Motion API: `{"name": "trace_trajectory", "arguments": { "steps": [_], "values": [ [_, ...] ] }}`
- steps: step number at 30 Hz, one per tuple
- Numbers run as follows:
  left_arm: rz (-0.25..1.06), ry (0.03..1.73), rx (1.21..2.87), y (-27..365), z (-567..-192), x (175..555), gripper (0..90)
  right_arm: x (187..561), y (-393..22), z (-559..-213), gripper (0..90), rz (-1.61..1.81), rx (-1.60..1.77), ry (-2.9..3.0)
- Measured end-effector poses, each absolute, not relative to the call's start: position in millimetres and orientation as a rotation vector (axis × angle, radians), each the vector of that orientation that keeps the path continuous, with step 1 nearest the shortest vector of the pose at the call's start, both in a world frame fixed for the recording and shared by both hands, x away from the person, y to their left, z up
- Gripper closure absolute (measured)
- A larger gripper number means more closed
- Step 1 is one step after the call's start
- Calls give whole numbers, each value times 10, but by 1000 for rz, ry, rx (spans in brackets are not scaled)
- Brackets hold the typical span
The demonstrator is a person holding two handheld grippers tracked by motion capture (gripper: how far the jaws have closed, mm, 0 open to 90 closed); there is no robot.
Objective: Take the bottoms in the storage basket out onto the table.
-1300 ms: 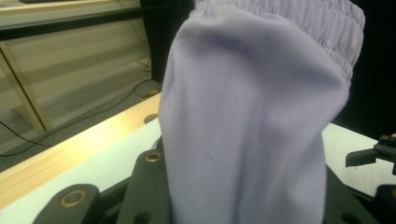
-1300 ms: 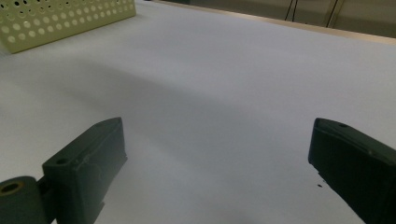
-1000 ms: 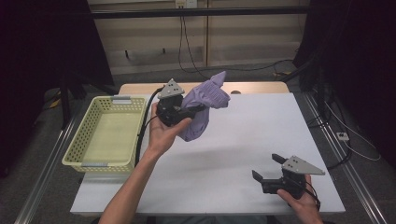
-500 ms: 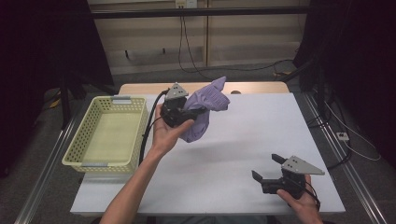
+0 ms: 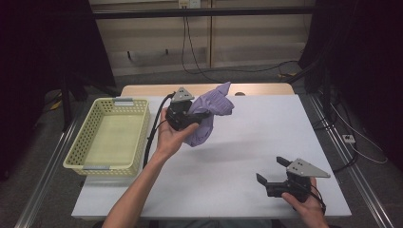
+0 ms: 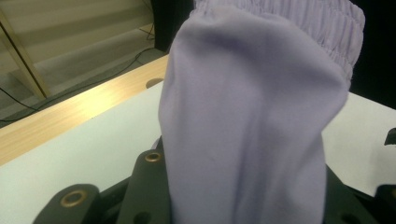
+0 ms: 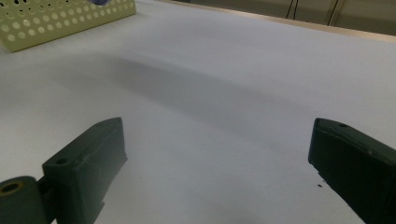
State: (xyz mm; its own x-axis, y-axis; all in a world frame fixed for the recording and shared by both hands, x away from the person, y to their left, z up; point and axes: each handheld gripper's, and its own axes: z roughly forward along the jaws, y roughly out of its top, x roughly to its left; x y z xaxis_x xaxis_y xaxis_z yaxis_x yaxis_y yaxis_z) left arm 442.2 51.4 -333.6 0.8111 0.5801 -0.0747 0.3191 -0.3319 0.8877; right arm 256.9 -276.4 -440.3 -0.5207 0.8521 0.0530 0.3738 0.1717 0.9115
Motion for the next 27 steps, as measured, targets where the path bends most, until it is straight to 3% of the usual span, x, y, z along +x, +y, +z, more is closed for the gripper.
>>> {"name": "trace_trajectory", "arguments": {
  "steps": [27],
  "values": [
    [280,713,2005,407,-3572,4512,655,2558,-2770,-4399,40,1321,1161,1973]
  ]
}}
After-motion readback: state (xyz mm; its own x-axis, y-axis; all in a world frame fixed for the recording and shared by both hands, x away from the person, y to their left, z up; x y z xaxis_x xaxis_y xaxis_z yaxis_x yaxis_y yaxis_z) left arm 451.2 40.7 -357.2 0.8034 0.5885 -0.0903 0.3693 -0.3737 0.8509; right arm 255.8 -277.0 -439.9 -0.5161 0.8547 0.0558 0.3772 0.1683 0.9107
